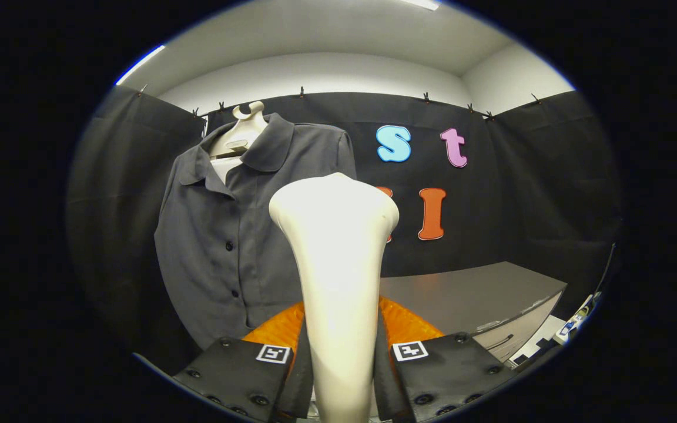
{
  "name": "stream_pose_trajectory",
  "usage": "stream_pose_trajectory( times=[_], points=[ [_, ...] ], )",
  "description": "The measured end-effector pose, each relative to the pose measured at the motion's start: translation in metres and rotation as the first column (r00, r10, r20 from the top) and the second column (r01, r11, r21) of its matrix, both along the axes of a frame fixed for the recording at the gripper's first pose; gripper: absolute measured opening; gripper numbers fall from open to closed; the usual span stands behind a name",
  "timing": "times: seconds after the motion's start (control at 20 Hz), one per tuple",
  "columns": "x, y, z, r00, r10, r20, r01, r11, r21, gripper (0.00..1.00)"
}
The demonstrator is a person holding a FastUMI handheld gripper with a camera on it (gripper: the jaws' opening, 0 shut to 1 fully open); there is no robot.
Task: Iron the clothes twice with a garment steamer, once on the left side and once on the right side.
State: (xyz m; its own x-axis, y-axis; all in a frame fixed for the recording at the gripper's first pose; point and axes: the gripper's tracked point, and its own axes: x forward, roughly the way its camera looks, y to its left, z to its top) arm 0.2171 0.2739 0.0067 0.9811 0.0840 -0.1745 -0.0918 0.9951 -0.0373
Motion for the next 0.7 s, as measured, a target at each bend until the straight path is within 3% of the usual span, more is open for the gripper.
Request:
stream_pose_trajectory(
  times=[0.2, 0.35, 0.7],
  points=[
    [0.028, 0.03, 0.013, 1.0, 0.008, 0.024, -0.006, 0.998, -0.062, 0.49],
    [0.048, 0.052, 0.016, 1.0, 0.007, 0.004, -0.007, 0.999, -0.045, 0.49],
    [0.072, 0.065, 0.01, 0.999, -0.026, -0.019, 0.025, 0.997, -0.07, 0.49]
  ],
)
